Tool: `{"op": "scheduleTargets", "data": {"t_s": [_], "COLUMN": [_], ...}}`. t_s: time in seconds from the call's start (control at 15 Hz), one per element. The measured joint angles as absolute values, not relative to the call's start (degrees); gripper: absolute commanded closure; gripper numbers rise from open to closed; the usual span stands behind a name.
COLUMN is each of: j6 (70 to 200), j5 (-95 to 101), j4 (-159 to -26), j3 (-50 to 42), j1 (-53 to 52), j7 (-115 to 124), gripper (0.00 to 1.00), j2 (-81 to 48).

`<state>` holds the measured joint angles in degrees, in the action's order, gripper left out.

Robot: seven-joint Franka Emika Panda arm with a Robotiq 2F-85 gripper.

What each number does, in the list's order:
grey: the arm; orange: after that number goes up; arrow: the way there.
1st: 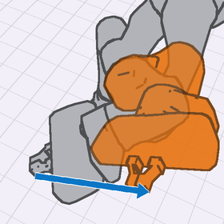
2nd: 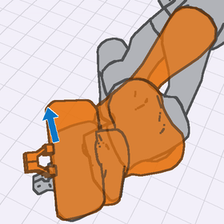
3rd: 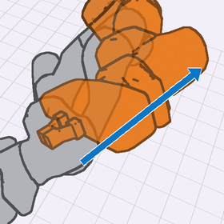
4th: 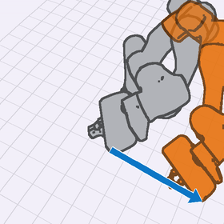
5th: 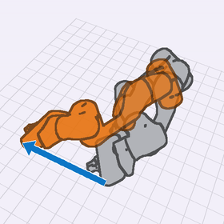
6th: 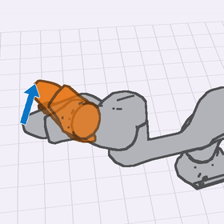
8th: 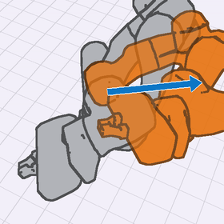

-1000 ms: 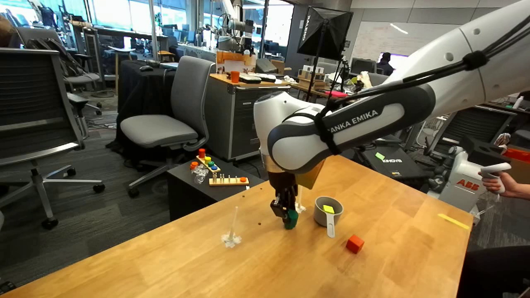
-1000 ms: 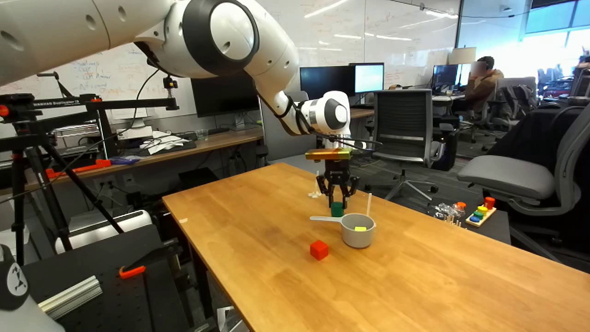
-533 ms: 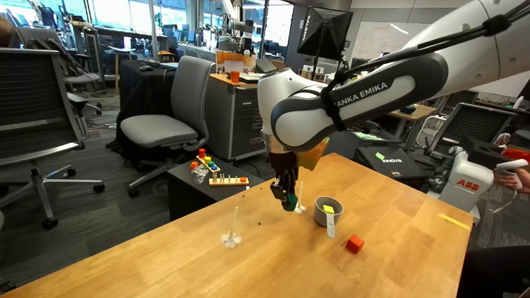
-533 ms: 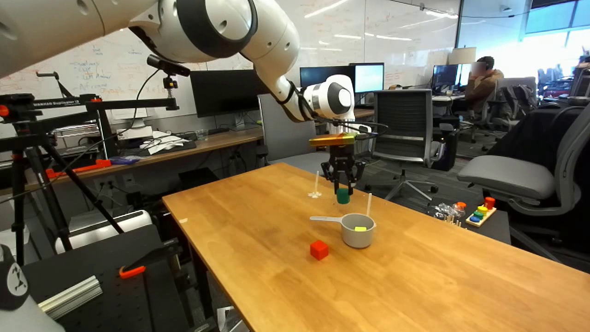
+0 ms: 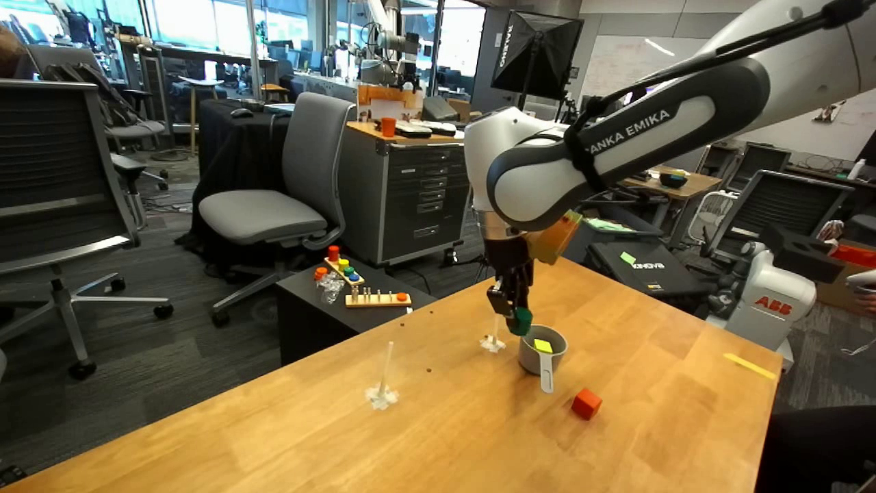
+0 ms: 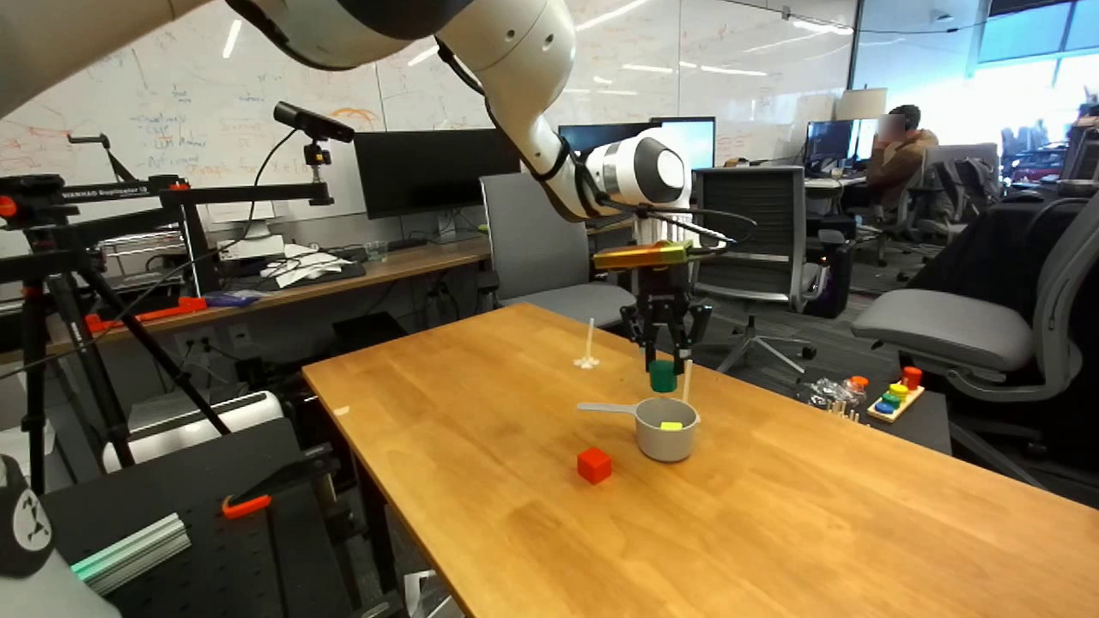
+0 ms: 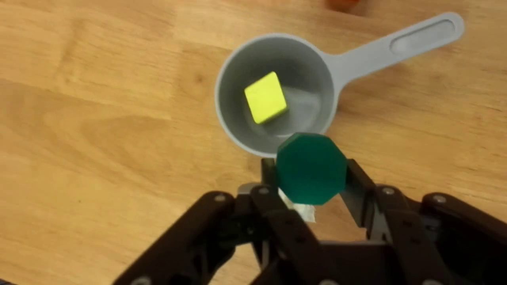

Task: Put the blocks inside the grey measuring cup

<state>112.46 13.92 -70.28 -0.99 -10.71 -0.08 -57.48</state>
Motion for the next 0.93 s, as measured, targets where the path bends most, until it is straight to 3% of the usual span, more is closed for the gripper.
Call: {"op": "scheduleTargets", "data": {"t_s": [0.4,0.47,0.53,0.93], "j6": [112.51,112.52,112.52,114.71], "j5": [13.95,13.95,13.95,13.95], "j4": [-79.07,-80.21,-81.26,-85.61], "j3": [-2.51,-2.51,-2.51,-2.12], "j1": [-8.11,-7.94,-7.89,-8.21], "j7": [1.93,2.2,2.46,2.62], "gripper": [0.81,0.77,0.81,0.81], "j2": [-52.14,-51.44,-50.77,-48.66]}}
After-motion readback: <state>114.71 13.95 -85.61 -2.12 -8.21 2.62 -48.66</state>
